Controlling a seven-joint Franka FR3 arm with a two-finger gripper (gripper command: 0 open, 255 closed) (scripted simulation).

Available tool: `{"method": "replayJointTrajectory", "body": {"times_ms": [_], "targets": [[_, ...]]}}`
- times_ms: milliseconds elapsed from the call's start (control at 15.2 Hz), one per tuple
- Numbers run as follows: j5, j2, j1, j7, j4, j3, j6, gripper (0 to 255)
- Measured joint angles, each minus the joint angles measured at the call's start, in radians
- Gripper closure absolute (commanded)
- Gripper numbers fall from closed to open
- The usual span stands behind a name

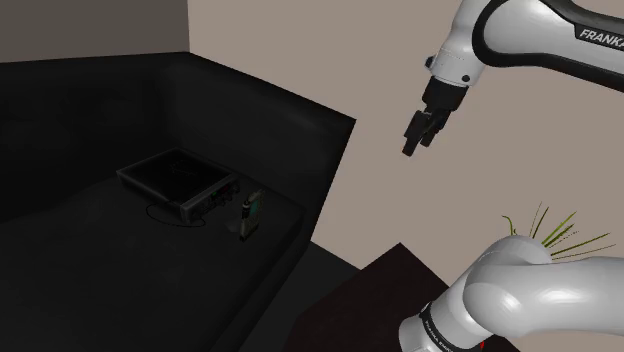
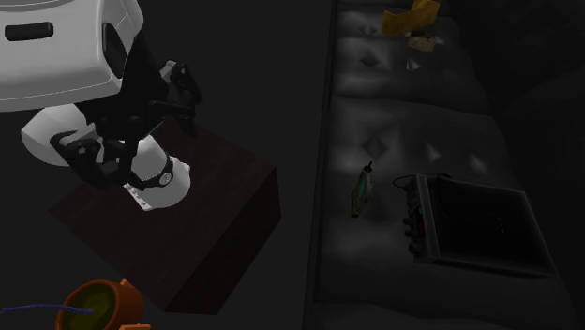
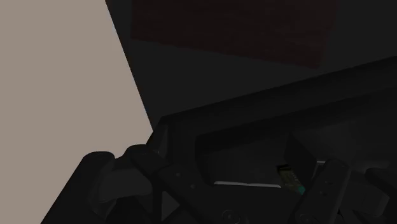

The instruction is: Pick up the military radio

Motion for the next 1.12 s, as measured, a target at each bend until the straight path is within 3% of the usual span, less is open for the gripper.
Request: {"method": "replayJointTrajectory", "body": {"times_ms": [594,1122], "targets": [[0.108,0.076,0.016,0.226,-0.072,0.131,0.138,0],[0.195,0.285,0.025,0.478,-0.044,0.279,0.323,0]]}}
